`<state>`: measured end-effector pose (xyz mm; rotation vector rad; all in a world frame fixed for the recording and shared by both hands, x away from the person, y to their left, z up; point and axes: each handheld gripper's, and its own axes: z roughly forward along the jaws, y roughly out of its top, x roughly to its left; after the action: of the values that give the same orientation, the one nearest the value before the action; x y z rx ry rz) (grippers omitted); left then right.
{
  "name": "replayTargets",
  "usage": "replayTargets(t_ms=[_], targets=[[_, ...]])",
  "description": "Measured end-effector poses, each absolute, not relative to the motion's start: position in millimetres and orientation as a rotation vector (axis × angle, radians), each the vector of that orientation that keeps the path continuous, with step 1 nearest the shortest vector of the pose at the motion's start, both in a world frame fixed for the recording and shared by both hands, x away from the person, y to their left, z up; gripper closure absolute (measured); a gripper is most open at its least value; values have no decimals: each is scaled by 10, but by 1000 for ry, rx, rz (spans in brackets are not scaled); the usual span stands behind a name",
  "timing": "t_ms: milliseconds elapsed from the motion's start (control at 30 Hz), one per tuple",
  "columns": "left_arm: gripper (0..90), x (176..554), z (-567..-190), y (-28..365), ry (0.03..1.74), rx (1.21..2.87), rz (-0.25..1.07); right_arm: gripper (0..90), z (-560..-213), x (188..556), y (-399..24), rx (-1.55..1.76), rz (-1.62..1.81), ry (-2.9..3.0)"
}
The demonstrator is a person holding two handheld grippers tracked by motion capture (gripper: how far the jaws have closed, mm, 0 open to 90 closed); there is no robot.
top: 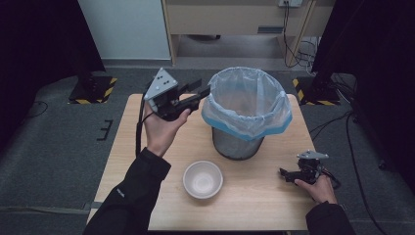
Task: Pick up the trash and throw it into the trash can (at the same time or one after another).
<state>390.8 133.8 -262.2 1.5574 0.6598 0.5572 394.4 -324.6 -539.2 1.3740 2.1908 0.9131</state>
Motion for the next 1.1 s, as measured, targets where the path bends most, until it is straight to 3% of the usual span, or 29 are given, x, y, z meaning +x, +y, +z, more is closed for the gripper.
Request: replayTargets(t_ms=[467,800,1100], targets=[[540,3477,-3744,1746,811,1730,532,6,-5392,3944,-3244,1374,911,2191],[489,3424,-4381,1712,887,1865,465,6,-5392,3944,-3245,1374,911,2191],[437,3474,-4700,1655,914,1964,444,6,-5391,3944,-3252,1368,915,2200]])
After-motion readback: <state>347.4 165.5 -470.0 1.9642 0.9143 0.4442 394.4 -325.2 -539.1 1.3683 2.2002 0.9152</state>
